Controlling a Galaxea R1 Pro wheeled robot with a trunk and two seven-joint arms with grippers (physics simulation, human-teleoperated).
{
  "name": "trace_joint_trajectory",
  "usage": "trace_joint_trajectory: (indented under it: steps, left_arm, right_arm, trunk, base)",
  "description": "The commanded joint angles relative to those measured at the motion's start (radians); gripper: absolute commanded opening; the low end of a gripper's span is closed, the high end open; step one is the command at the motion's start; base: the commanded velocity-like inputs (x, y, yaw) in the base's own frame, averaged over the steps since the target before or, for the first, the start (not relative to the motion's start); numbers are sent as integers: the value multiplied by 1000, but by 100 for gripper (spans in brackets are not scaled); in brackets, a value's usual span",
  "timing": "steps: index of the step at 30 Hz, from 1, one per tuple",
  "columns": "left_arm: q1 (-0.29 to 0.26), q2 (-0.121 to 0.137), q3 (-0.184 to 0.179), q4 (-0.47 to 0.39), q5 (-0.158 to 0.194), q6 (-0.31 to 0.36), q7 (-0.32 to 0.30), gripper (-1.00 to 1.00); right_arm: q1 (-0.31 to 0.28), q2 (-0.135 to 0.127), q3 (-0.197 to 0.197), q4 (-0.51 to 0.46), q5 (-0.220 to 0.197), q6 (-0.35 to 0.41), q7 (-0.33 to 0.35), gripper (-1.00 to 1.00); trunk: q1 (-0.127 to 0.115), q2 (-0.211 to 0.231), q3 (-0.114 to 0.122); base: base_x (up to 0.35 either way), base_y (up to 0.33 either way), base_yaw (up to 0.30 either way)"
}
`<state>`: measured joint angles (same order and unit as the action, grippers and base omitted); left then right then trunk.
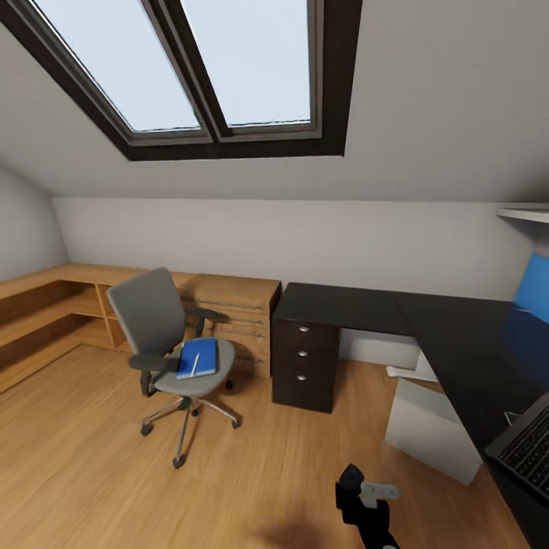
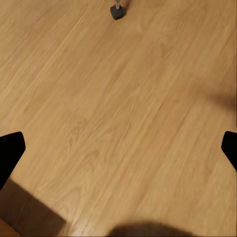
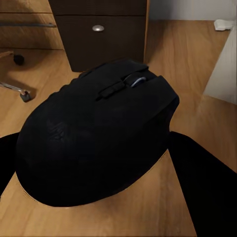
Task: In the bedroom, organize the workspace by keeping the computer under the desk, ensuring the monitor is on the desk, placing the keyboard on the desk next to the monitor, placing the mouse on the desk next to the keyboard, moving the folder from the swivel chair onto the desk next to the mouse, stacking the notebook on top of the folder with the pen on top of the notebook, and positioning the swivel chair next to the desk.
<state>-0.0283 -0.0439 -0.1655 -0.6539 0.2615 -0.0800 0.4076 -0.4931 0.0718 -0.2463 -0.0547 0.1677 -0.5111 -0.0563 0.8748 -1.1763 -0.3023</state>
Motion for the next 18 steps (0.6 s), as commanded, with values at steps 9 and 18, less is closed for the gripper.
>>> trace_joint_trajectory:
  steps: [9,18]
  left_arm:
    - [-1,0,-6,-1,11,-9,7,100]
    - [-1,1,-6,-1,12,-9,7,100]
  right_arm:
    - [-1,0,-5,1,10,-3,-5,-100]
    - [-1,0,-5,1,10,-3,-5,-100]
  trunk:
    - [1,-1,-1]
    - [-30,55,24]
  base:
    - [138,14,-3]
    - [144,0,0]
